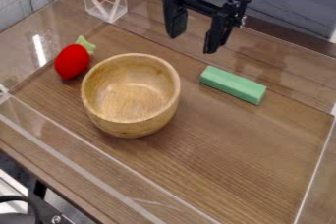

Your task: Move the red object to the right

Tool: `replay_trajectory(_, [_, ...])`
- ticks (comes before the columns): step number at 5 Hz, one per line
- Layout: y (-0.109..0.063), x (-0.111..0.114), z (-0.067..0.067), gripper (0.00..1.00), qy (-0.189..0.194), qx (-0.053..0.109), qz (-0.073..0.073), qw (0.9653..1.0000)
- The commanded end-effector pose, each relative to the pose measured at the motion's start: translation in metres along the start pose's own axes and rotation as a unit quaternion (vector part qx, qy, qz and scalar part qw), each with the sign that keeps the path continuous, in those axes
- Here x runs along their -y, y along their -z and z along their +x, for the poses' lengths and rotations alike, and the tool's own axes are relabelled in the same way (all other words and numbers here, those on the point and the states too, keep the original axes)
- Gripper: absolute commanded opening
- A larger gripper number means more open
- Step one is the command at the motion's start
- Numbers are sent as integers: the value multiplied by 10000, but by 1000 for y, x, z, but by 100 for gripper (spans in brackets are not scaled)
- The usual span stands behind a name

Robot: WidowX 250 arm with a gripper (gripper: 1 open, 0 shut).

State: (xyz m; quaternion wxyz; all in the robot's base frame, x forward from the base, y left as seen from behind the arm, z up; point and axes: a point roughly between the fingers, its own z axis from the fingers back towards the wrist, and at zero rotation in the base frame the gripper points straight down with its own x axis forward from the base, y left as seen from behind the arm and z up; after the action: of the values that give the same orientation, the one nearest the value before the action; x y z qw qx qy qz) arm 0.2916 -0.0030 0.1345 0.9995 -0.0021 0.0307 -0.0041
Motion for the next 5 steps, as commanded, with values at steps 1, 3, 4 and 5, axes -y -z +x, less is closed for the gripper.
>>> replay_trajectory(1, [17,-16,-2,100,-68,-110,-41,9999])
replay_trajectory(3, [7,-99,-45,100,-759,191,-220,9967])
replay_trajectory(4, [6,-135,-60,100,-1004,420,-285,9936])
replay_trajectory(5, [9,-163,-69,100,-1169,514,-362,9912])
